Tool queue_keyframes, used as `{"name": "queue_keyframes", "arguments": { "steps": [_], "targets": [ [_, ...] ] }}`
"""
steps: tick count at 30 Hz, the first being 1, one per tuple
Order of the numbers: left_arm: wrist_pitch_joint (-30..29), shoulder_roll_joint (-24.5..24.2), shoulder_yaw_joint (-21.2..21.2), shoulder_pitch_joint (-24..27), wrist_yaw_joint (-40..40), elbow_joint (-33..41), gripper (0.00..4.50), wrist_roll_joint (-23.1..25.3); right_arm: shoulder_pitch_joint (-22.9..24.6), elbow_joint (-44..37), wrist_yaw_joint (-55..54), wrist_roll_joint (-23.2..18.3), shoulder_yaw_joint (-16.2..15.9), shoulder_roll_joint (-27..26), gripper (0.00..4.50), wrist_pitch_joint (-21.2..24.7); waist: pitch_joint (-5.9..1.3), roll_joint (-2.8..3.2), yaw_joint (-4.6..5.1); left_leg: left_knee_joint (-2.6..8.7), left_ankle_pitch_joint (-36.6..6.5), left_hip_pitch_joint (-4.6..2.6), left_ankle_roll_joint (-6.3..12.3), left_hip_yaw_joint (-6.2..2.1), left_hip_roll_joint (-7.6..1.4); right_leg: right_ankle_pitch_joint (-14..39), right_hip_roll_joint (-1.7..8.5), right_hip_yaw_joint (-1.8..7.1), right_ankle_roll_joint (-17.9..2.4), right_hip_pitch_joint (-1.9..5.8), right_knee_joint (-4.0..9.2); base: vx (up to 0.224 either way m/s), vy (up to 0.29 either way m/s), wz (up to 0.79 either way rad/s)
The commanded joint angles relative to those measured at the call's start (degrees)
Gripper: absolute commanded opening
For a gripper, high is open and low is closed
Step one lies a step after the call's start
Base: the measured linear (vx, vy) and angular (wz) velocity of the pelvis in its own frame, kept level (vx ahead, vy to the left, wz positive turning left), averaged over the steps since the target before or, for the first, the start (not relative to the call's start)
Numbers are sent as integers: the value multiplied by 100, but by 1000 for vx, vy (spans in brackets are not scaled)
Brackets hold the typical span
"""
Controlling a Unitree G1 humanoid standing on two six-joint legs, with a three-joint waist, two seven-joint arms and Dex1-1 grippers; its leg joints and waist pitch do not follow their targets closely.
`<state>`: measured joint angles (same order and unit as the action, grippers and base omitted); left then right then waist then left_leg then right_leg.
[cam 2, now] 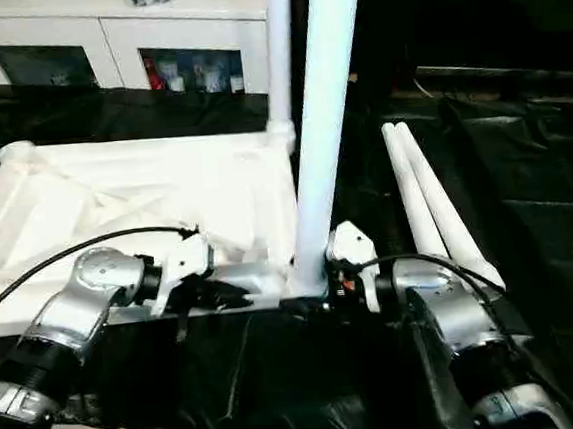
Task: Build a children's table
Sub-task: Rotate leg to tighten
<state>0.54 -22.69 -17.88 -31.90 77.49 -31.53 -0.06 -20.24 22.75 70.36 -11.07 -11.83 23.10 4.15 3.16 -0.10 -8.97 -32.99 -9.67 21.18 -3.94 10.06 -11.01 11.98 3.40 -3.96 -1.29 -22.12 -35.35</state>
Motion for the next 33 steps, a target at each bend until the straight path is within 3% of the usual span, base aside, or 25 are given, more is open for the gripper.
{"name": "queue_keyframes", "arguments": {
  "steps": [1, 8, 11, 17, 21, 25, 27, 29, 33],
  "targets": [
    [79, -8, 103, -89, -28, 233, 0, -143, 125, -313, 459, -89, -341, -17, 320, 144, -376, -13, -1, 349, -1048, -78, 402, -79, -304, 721, 540, 305, -1183, 242, 403, 0, 0, 0],
    [93, 66, 129, -78, -236, 168, 0, -108, 191, -382, 174, -106, -321, -172, 278, 228, -372, -26, -4, 353, -1069, -78, 316, -79, -295, 860, 550, 305, -1163, 238, 421, 0, 0, 0],
    [-1, 326, 216, -129, -811, 93, 0, -35, 75, 16, -798, 84, -71, -619, 274, 171, -372, -26, 32, 361, -1064, -79, 238, -87, -283, 860, 561, 302, -1181, 225, 414, 0, 0, 0],
    [-239, 726, 267, -323, -1841, -164, 0, 268, -351, 931, -2690, 353, 416, -1351, 272, 132, -355, -27, 185, 392, -1291, -109, 10, -100, -254, 1445, 570, 311, -1046, 222, 486, 0, 0, 0],
    [-469, 1211, 290, -543, -2763, -367, 0, 467, -728, 1575, -4102, 568, 619, -1867, 272, 106, -373, -16, 234, 384, -1107, -99, -17, -99, -258, 1072, 553, 318, -1086, 230, 447, 0, 0, 0],
    [-615, 1551, 277, -670, -3258, -433, 0, 599, -991, 1943, -4673, 712, 706, -2177, 272, -2, -387, -29, 245, 363, -912, -73, 81, -86, -240, 630, 547, 319, -1138, 260, 405, 0, 0, 0],
    [-584, 1690, 220, -719, -3370, -475, 0, 658, -1139, 2147, -4794, 796, 706, -2278, 342, -168, -406, -21, 244, 349, -758, -62, 157, -88, -245, 351, 545, 313, -1175, 271, 378, 0, 0, 0],
    [-508, 1706, 189, -714, -3336, -485, 0, 668, -1197, 2240, -4742, 767, 741, -2298, 342, -212, -404, -14, 239, 341, -756, -68, 199, -81, -242, 246, 545, 311, -1214, 271, 374, 0, 0, 0],
    [-391, 1579, 176, -589, -3067, -353, 0, 608, -1176, 2228, -4583, 828, 676, -2146, 387, -291, -391, -14, 241, 353, -905, -74, 221, -81, -247, 387, 545, 312, -1186, 278, 397, 0, 0, 0]
  ]
}}
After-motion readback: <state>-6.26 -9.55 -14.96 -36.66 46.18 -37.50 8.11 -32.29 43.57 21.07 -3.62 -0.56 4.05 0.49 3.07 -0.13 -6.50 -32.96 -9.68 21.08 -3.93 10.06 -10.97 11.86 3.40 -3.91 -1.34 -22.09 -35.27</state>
